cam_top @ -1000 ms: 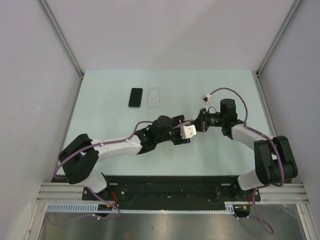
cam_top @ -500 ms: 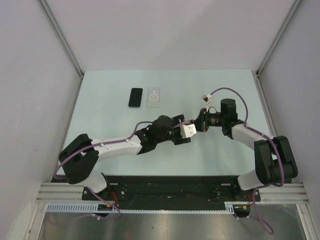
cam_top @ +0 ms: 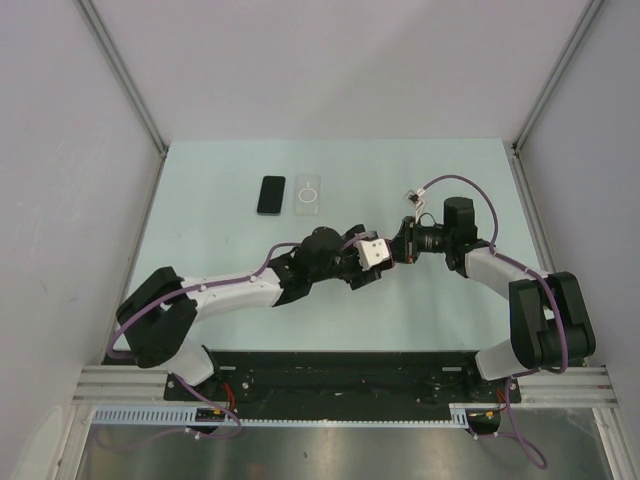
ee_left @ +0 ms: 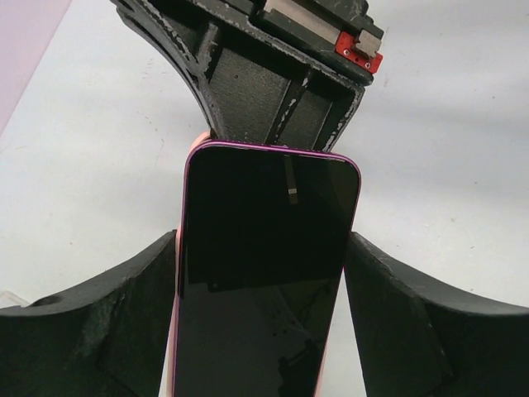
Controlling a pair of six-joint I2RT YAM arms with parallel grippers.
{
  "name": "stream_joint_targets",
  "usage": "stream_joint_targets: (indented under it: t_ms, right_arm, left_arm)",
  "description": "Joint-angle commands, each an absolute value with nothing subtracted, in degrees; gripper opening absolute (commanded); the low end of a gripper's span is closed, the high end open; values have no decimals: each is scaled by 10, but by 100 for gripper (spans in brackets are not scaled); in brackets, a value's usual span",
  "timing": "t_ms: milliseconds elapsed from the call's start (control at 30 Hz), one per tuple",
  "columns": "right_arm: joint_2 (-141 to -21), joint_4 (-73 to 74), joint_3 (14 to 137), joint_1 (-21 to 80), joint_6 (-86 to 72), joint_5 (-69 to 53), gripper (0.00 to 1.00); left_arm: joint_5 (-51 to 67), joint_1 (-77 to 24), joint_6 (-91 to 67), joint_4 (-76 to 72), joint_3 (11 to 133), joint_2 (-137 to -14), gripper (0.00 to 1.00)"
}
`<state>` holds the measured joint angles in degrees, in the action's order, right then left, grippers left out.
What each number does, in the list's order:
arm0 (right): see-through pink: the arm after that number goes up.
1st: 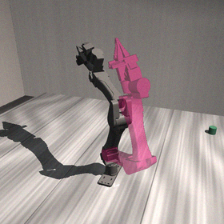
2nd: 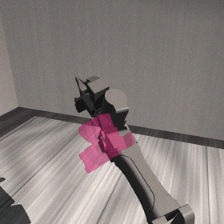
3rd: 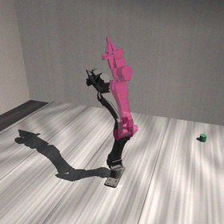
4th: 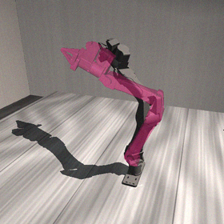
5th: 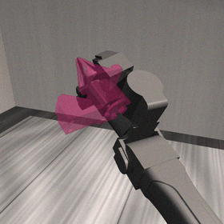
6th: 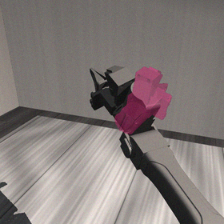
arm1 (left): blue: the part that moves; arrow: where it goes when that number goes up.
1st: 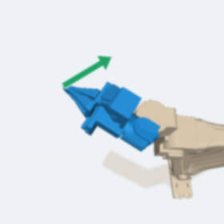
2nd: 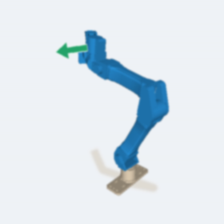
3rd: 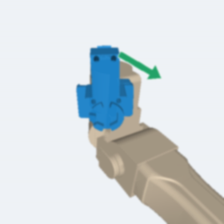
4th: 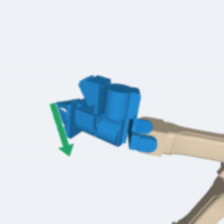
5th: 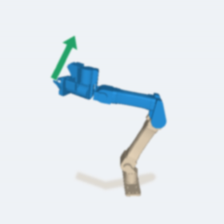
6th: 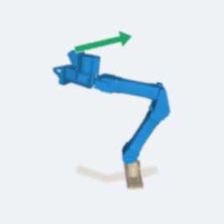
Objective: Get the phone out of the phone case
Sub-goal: Remove the phone case from the phone.
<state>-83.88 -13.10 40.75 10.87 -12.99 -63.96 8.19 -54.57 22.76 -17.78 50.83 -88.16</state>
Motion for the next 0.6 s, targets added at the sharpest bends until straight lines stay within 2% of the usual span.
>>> stream_joint_targets:
  t_ms: [0, 567]
  right_arm:
    - [-818, -156, 435, 85, -115, -635, 0]
    - [-826, -157, 435, 57, -130, -636, 0]
  left_arm:
    - [81, -519, 157, -185, 530, -853, 0]
    - [103, -492, 127, -221, 505, -819, 0]
